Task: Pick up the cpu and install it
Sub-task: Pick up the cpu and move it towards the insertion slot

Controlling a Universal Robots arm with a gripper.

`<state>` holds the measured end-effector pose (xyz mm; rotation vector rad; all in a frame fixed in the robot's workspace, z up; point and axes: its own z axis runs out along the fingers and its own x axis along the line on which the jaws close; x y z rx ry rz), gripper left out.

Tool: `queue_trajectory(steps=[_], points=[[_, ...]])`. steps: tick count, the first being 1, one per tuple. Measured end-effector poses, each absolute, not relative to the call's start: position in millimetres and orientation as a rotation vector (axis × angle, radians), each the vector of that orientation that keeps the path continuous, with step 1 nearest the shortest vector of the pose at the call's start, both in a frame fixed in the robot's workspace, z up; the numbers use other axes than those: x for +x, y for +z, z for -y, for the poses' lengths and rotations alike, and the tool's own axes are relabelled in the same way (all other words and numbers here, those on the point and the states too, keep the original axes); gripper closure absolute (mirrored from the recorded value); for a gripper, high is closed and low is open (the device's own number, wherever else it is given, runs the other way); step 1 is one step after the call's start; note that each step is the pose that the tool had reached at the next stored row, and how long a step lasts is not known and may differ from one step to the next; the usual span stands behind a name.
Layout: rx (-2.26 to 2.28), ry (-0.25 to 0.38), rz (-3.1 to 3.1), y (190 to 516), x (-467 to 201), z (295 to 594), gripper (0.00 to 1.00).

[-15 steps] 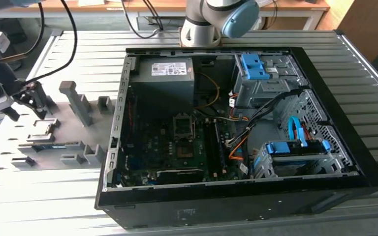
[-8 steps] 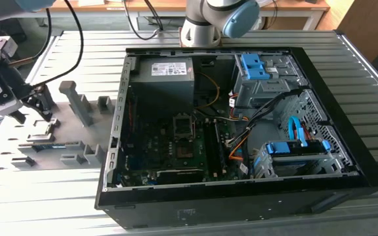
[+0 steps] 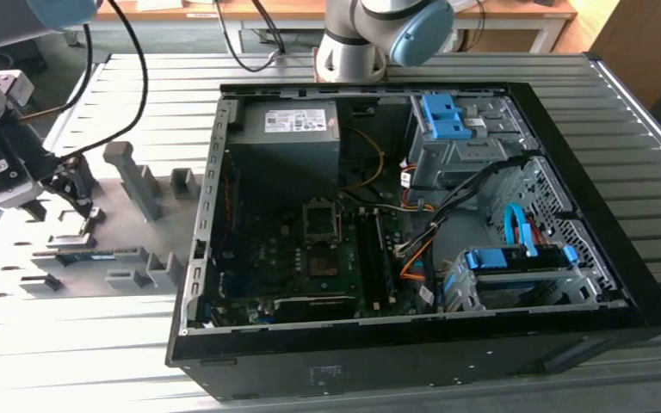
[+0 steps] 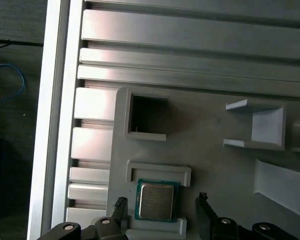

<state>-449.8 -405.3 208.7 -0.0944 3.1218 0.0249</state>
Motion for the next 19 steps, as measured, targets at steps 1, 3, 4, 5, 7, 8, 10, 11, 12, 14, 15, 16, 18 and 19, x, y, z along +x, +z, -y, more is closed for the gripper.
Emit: queue_trajectory(steps=[1, 3, 4, 5, 7, 8, 10, 11, 12, 14, 15, 16, 18, 19], points=[[-0.095, 0.025, -3.133, 208.3, -449.8, 405.5, 0.36], [-0.095, 0.027, -3.168, 208.1, -448.9, 405.6, 0.36], [-0.095, 0.027, -3.178, 207.9, -448.0, 405.5, 0.36], [-0.095, 0.024, -3.179, 207.8, -447.8, 405.5, 0.36], [-0.095, 0.014, -3.182, 207.1, -445.8, 405.6, 0.36], [-0.096, 0.009, -3.184, 206.6, -444.5, 405.6, 0.36], [-0.097, 0.001, -3.186, 205.2, -442.1, 405.5, 0.36], [-0.098, 0.000, -3.187, 204.5, -441.3, 405.5, 0.36], [-0.102, -0.001, -3.188, 203.9, -440.4, 405.6, 0.36], [-0.121, 0.002, -3.188, 203.1, -439.6, 405.5, 0.36], [-0.129, 0.015, -3.188, 203.1, -439.4, 405.6, 0.36], [-0.131, 0.035, -3.187, 202.8, -439.3, 405.6, 0.36], [-0.134, 0.059, -3.186, 202.2, -439.2, 405.5, 0.36], [-0.136, 0.059, -3.185, 201.8, -439.1, 405.5, 0.36]])
